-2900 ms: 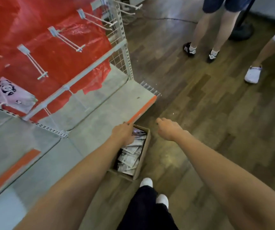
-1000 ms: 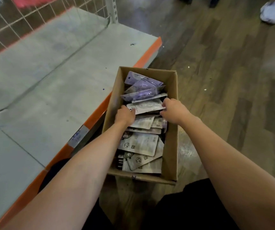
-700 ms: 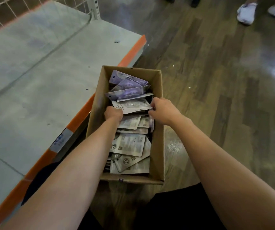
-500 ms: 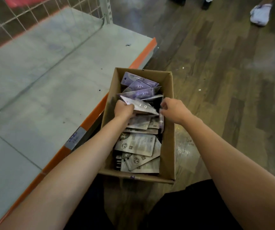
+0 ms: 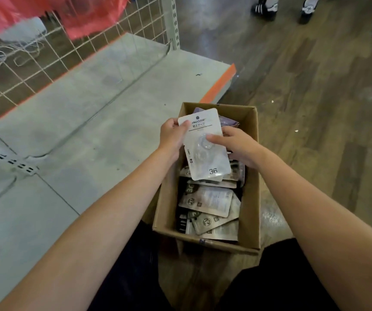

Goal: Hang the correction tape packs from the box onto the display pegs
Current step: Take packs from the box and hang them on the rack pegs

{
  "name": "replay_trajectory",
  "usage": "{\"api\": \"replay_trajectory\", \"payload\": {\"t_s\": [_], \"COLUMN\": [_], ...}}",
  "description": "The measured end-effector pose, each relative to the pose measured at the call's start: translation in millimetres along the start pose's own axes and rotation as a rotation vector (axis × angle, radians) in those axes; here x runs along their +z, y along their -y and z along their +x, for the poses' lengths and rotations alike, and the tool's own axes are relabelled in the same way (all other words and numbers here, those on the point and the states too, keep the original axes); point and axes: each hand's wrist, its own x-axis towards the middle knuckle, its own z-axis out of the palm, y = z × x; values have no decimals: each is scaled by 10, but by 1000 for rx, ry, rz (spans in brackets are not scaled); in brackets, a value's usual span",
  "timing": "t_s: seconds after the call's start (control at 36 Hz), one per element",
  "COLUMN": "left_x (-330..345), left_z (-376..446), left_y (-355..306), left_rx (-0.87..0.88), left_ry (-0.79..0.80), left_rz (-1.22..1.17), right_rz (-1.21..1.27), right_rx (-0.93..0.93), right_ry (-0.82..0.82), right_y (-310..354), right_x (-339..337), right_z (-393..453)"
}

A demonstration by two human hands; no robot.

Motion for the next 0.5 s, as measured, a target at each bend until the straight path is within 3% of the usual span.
{"api": "replay_trajectory", "payload": {"t_s": [0.08, 0.17, 0.28, 0.5], "left_x": [62, 120, 139, 333], "left_z": [14, -30, -35, -31], "left_y": [23, 59, 341, 938], "left_rx": [-31, -25, 59, 190], "left_ry": [2, 89, 199, 541], "left_rz": [-27, 36, 442, 1322], "right_rz": [-75, -139, -233, -389], "right_rx": [-22, -29, 6, 50], "right_ry": [-77, -259, -448, -487], "right_y": [-25, -20, -46, -140], "right_x": [-6, -100, -286, -517], "right_z": [25, 46, 12, -165]}}
